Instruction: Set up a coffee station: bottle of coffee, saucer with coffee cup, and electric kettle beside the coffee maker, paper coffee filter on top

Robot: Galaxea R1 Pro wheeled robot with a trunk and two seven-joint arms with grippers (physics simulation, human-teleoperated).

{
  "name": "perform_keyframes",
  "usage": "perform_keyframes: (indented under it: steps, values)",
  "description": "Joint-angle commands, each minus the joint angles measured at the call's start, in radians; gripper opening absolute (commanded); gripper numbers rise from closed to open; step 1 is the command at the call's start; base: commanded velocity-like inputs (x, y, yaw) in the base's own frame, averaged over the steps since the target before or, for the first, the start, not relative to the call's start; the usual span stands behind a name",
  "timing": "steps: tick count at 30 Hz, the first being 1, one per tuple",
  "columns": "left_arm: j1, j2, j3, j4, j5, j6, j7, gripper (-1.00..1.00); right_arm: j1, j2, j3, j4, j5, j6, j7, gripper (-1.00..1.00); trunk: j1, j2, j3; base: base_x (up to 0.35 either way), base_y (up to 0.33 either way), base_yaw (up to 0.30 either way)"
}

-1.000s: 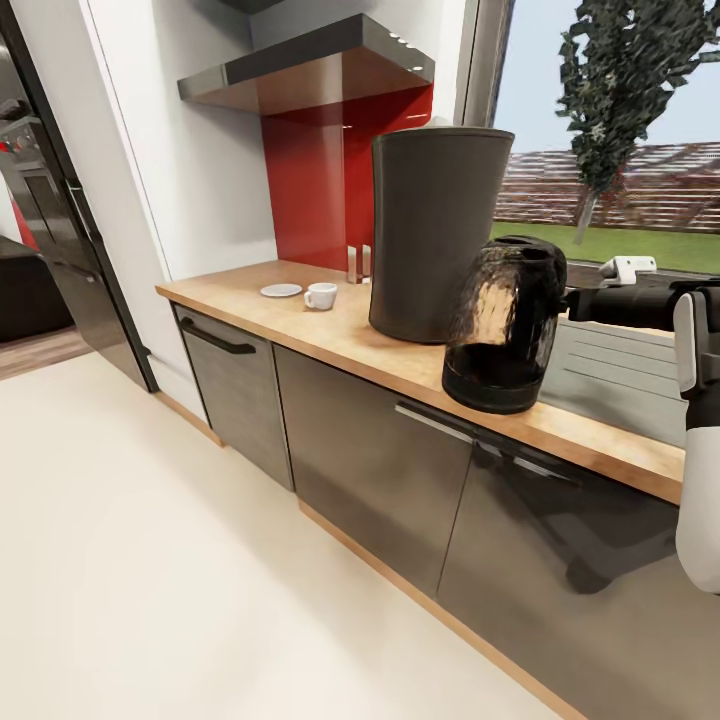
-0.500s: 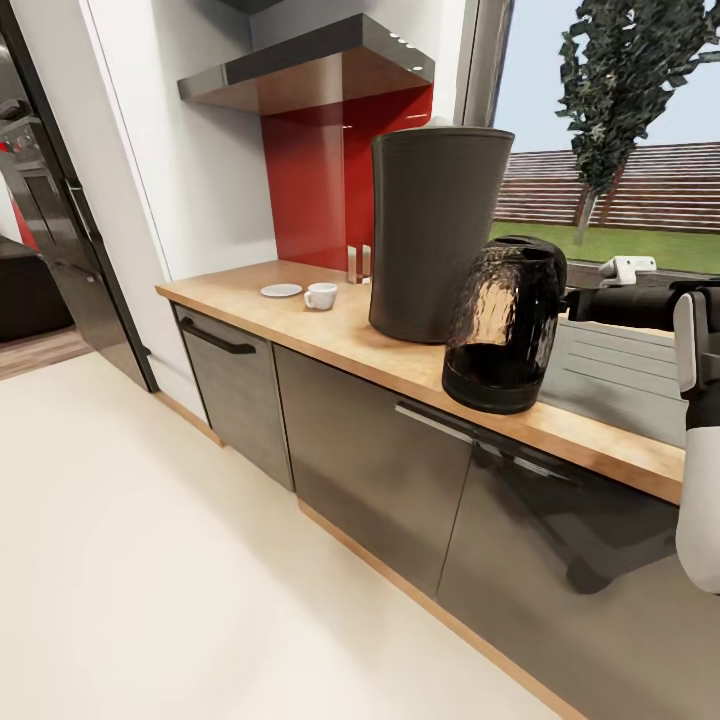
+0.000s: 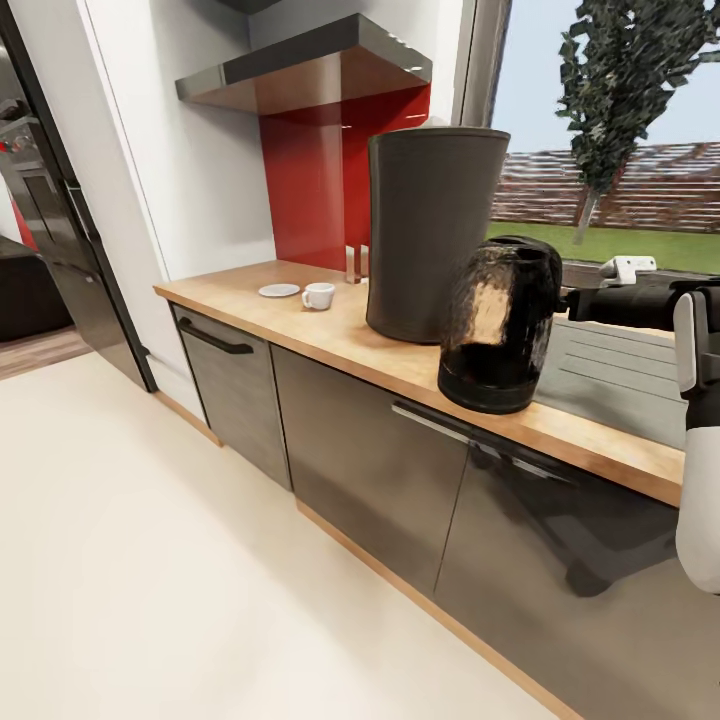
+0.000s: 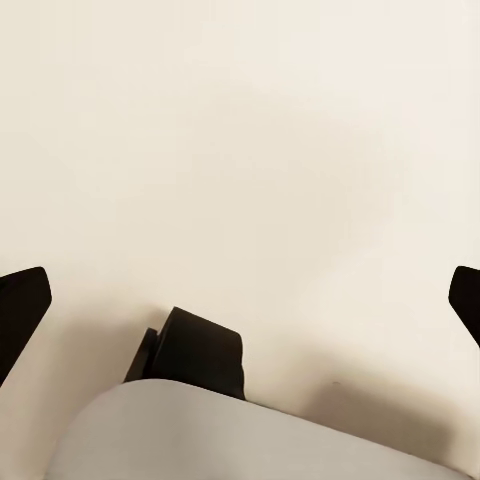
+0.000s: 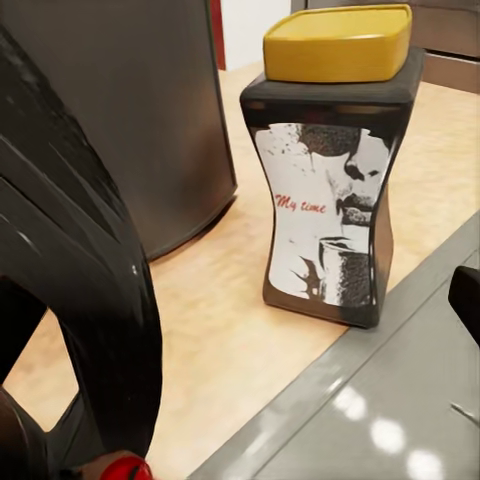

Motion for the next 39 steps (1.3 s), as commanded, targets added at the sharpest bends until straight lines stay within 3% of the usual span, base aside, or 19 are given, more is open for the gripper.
perform_keyframes:
  steps: [1, 39]
  values:
    - [0.0, 0.0, -0.006, 0.0, 0.011, -0.002, -0.005, 1.0, -0.001, 0.0, -0.001, -0.001, 0.009, 0.003, 0.009, 1.0, 0.0, 0.0, -0.001, 0.0, -0.005, 0.0]
    - [0.0, 0.001, -0.006, 0.0, 0.011, -0.002, -0.005, 1.0, -0.001, 0.0, -0.001, -0.001, 0.007, 0.005, 0.011, 1.0, 0.0, 0.0, -0.001, 0.0, 0.0, 0.0]
